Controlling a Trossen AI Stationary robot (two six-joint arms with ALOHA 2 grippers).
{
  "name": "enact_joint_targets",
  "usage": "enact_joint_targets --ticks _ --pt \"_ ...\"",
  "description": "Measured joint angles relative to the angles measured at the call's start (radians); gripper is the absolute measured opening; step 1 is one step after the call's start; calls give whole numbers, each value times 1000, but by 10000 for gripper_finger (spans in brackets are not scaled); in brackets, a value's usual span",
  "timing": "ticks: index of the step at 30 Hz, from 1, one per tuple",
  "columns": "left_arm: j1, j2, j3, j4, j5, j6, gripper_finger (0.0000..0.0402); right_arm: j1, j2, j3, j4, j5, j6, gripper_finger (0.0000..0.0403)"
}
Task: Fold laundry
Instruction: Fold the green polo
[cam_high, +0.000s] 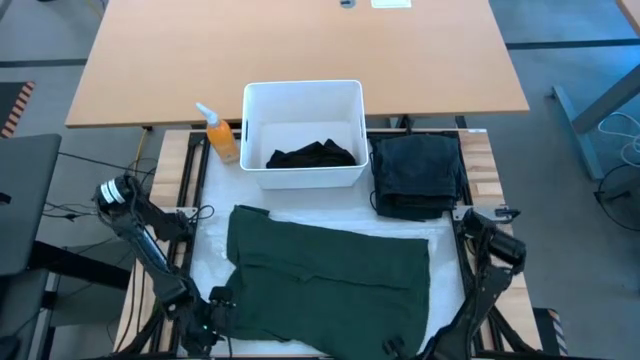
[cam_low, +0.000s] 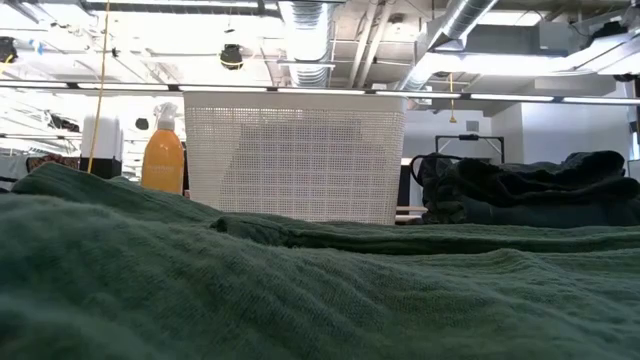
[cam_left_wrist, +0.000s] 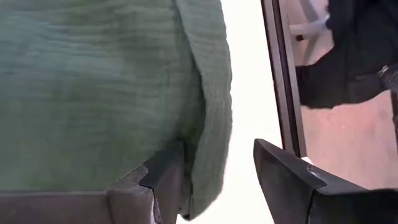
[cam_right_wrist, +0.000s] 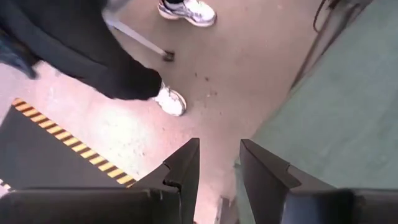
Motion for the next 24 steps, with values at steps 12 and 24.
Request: enact_joint_targets --ticks 12,24 --pt "-32 138 5 79 9 -16 179 40 112 58 -66 36 154 141" --pt "-32 139 3 90 6 -26 153 80 80 53 -84 229 261 125"
